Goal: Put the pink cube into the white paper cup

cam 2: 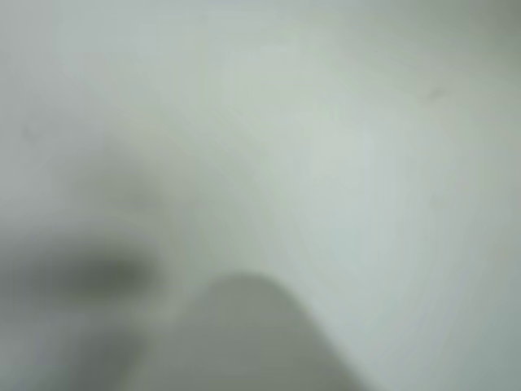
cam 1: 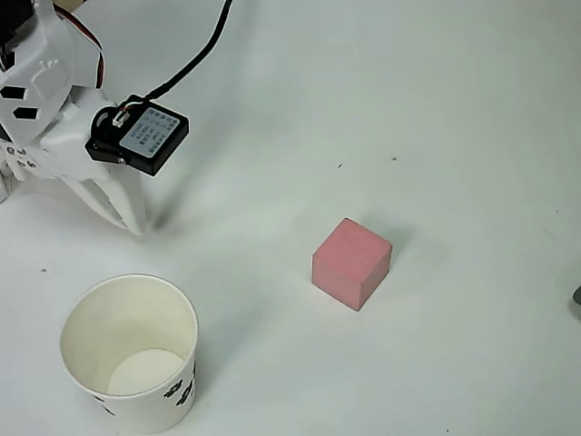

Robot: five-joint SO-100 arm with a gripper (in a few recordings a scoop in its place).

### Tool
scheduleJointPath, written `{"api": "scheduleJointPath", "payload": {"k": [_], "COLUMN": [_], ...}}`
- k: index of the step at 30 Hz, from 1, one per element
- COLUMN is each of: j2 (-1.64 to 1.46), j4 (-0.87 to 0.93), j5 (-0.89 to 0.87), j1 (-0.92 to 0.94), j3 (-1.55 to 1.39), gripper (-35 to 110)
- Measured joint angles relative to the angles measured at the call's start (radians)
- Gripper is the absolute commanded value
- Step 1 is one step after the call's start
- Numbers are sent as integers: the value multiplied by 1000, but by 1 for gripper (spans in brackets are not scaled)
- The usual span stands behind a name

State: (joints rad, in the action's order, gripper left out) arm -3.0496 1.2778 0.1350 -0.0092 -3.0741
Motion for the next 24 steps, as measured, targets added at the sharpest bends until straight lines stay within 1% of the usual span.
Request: {"api": "scheduleJointPath", "payload": {"k": [3, 6, 14, 20, 24], "j2": [-170, -222, -233, -233, -178], "j4": [-20, -28, -32, -129, -155], "j5": [-37, -100, -166, -176, -170], "j1": [-17, -34, -110, -160, -150], "j3": [-18, -14, -14, -12, 38], "gripper": [0, 0, 0, 0, 0]}}
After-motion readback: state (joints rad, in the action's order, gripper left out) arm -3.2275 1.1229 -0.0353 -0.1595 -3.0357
